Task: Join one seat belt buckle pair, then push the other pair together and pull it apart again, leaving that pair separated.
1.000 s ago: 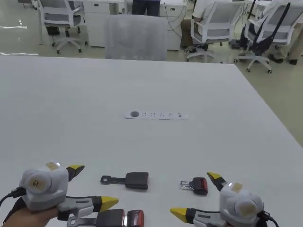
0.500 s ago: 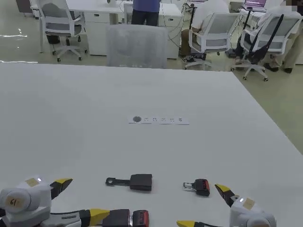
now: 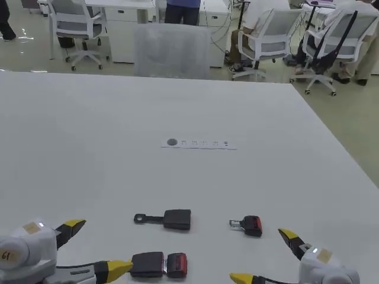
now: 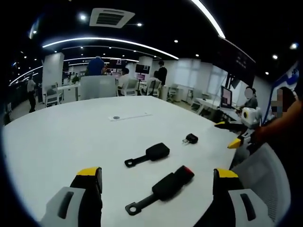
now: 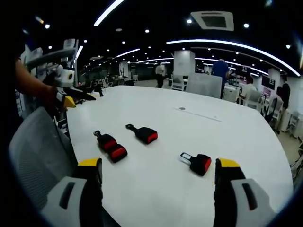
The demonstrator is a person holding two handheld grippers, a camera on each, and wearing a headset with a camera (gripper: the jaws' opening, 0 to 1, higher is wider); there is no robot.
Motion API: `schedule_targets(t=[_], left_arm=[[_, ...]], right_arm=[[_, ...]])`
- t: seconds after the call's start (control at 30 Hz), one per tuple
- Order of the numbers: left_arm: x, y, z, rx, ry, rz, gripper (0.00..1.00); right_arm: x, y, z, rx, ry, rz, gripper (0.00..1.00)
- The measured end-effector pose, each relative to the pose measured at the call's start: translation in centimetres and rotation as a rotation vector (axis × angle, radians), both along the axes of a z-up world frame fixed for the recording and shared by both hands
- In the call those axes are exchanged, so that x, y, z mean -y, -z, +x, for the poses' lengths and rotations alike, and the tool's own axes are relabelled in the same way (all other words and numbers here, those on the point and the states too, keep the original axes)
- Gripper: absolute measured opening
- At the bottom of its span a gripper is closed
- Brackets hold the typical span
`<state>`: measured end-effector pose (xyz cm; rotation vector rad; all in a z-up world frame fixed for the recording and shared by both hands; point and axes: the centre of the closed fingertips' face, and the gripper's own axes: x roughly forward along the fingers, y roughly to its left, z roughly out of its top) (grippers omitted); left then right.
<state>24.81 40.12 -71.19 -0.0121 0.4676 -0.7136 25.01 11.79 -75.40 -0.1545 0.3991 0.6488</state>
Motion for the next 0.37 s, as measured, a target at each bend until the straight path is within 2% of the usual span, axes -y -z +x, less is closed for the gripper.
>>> schedule_targets(t=[0.13,0.37], left_arm=[[-0.2,0.34,-0.17,-0.016,0.002,0.005,1.0],[-0.51,0.67,-0.6,-0.023,0.011,0.01,1.0]], right_arm=[[-0.07,0.2,-0.35,-0.008,-0.01,-0.011,1.0],[-0.21,0.6,-0.76,-0.023,-0.014,-0.015,1.0]])
